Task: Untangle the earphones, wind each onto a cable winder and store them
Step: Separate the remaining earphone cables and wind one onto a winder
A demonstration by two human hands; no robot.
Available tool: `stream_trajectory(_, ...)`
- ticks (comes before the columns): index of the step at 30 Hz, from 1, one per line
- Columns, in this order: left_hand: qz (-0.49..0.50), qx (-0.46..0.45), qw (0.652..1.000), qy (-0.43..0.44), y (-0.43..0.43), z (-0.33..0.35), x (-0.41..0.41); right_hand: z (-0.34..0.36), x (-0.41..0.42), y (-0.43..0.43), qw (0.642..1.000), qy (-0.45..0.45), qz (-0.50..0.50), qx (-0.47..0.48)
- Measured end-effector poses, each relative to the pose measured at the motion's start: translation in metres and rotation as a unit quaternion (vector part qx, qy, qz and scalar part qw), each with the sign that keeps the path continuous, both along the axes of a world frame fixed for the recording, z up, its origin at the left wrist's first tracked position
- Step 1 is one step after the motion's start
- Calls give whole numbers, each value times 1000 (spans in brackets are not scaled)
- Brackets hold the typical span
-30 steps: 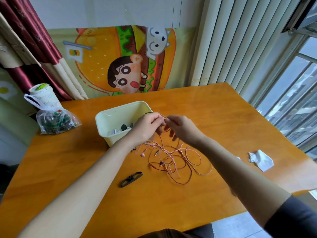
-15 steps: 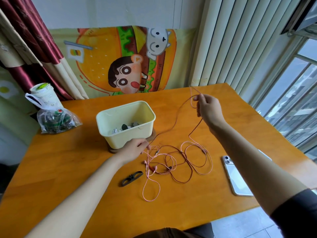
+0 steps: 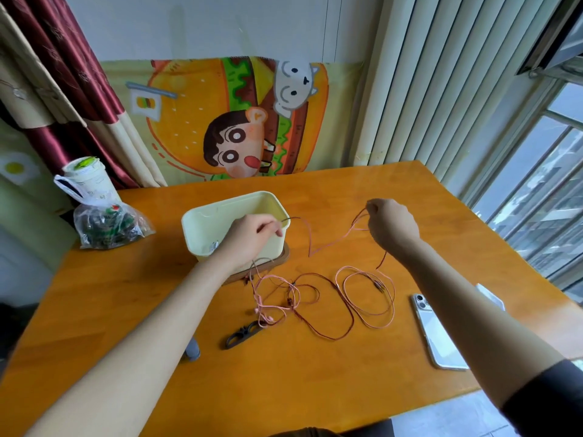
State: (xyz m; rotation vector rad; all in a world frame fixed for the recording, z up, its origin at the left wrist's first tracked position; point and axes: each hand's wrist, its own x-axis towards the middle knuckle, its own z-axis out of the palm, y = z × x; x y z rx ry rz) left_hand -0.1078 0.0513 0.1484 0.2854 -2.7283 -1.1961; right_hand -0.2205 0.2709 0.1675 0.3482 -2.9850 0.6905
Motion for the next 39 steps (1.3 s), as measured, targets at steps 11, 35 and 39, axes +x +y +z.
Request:
stream_trajectory(11,-98,-11,995,22,37,37,-14,17,45,-49,904,-208,180,-327)
stream_trajectory(35,-102,-7,946,-307,-23,-90,32,-21,-15,23,898,-150,-60,-408)
stream_trajectory(39,-62,21,968,-244,-21,-80,23,-32,-16,26,980,-180,-23,-85)
